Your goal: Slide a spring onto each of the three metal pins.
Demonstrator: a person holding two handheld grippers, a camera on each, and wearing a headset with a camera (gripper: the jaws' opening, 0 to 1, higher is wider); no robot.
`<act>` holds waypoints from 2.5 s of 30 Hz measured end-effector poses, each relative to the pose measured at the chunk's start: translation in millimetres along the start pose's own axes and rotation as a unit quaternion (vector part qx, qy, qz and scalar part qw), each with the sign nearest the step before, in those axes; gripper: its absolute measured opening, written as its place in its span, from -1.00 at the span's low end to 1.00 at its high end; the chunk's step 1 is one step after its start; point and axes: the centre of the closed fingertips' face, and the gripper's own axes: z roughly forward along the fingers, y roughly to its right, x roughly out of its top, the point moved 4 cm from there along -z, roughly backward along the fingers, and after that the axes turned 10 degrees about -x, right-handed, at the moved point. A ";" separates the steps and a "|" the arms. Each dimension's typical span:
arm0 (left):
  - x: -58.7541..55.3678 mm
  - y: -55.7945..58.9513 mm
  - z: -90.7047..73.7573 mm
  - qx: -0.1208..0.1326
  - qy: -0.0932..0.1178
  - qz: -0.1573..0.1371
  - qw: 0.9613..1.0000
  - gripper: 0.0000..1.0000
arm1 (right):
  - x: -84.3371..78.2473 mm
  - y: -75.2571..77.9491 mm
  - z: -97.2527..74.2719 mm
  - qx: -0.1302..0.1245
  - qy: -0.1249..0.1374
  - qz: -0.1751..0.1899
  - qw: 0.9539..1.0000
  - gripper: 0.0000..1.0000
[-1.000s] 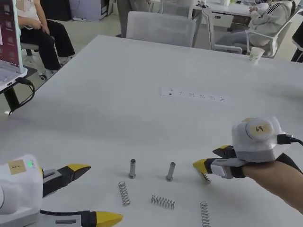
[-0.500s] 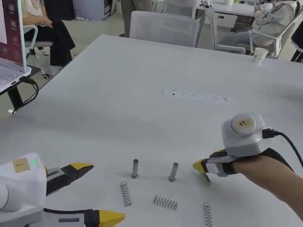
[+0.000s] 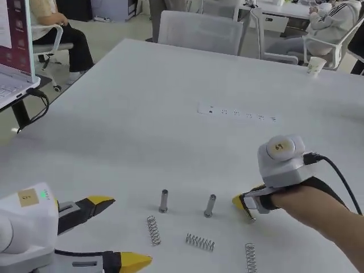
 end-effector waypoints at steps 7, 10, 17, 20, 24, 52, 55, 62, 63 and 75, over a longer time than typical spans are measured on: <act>1.6 -2.1 -2.5 0.003 0.004 -0.002 1.000 0.47 | -3.0 -1.6 3.9 -0.009 -0.017 -0.007 1.000 -0.65; 0.1 -2.0 -2.7 0.004 0.005 -0.004 1.000 0.47 | -4.0 -3.0 5.8 -0.015 -0.020 -0.015 1.000 -0.68; -0.8 -2.0 -4.3 0.006 0.008 -0.009 1.000 0.47 | -2.9 -1.8 5.6 -0.017 -0.029 -0.007 0.999 -0.72; -0.4 -2.5 -5.0 0.007 0.009 -0.010 1.000 0.46 | -2.9 -1.7 6.2 -0.015 -0.034 -0.004 0.999 -0.74; -0.9 -2.2 -5.6 0.007 0.008 -0.009 1.000 0.46 | -2.6 -2.1 6.5 -0.010 -0.041 -0.004 0.999 -0.79; 3.6 -1.9 -5.2 0.004 0.010 -0.004 1.000 0.43 | 1.1 -5.9 -27.6 -0.007 0.000 0.007 1.000 -0.89; 3.6 -1.6 -4.7 0.003 0.009 -0.002 1.000 0.43 | -0.4 -7.2 -34.4 -0.009 0.014 0.005 1.000 -0.89; 4.2 0.0 -3.7 0.000 0.008 0.000 1.000 0.43 | -6.1 -6.4 -42.2 -0.009 0.031 0.008 0.999 -0.90; 4.4 0.5 -3.4 0.000 0.008 0.001 1.000 0.43 | -6.4 -6.4 -42.8 -0.009 0.033 0.008 0.999 -0.90; 4.4 1.3 -2.0 0.000 0.007 0.002 1.000 0.43 | -10.1 -5.8 -48.5 -0.008 0.064 0.015 0.998 -0.90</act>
